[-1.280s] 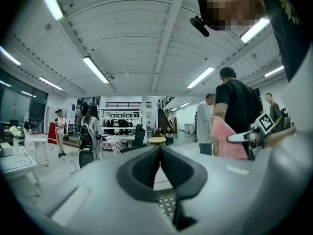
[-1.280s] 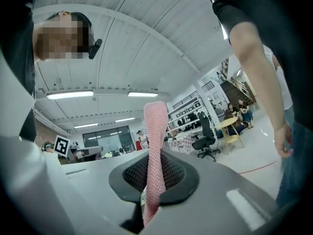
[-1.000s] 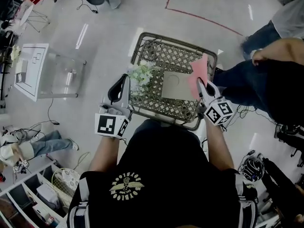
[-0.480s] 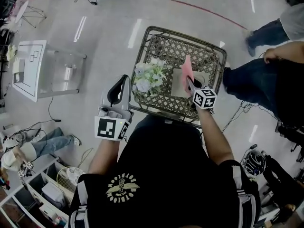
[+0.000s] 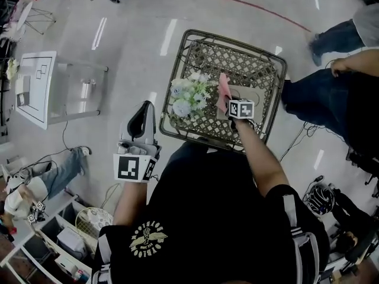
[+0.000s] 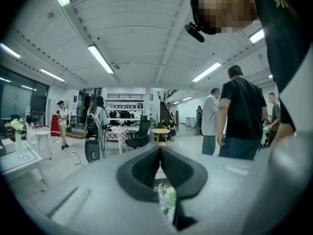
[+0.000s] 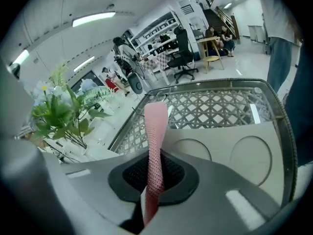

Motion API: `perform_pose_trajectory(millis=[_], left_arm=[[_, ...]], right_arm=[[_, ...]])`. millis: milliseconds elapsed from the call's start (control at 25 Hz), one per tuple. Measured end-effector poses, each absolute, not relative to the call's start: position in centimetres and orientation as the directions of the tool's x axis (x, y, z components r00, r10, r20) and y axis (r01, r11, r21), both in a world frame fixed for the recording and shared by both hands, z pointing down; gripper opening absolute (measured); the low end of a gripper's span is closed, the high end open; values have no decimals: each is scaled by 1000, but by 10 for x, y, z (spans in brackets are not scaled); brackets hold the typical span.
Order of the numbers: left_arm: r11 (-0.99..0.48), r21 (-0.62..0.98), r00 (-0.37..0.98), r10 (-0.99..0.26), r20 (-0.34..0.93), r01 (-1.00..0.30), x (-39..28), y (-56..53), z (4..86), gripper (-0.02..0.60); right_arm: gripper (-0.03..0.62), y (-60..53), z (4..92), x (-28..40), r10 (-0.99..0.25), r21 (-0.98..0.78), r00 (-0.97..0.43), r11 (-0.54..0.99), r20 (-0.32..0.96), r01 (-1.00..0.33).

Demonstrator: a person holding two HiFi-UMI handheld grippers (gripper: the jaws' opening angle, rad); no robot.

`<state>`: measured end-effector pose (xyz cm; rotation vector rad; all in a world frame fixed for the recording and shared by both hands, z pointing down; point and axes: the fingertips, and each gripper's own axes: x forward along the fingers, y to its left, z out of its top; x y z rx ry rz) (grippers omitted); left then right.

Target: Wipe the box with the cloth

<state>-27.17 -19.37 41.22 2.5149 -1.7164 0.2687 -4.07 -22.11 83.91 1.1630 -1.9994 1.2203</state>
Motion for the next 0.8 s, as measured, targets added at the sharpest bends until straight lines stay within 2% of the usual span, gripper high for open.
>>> perform_pose_trajectory(millis=[240,800], left_arm=[[-360,-23,349,-915,203,-933,-263,-192,416,0],[-429,-17,418,-888,193,-903,-182,-184,411,0]], right_arm=[[17,-218,851,2,-391,-372,-402,154,828,-916],[17,-191,857,146,-418,-256,-251,46,873,-966]])
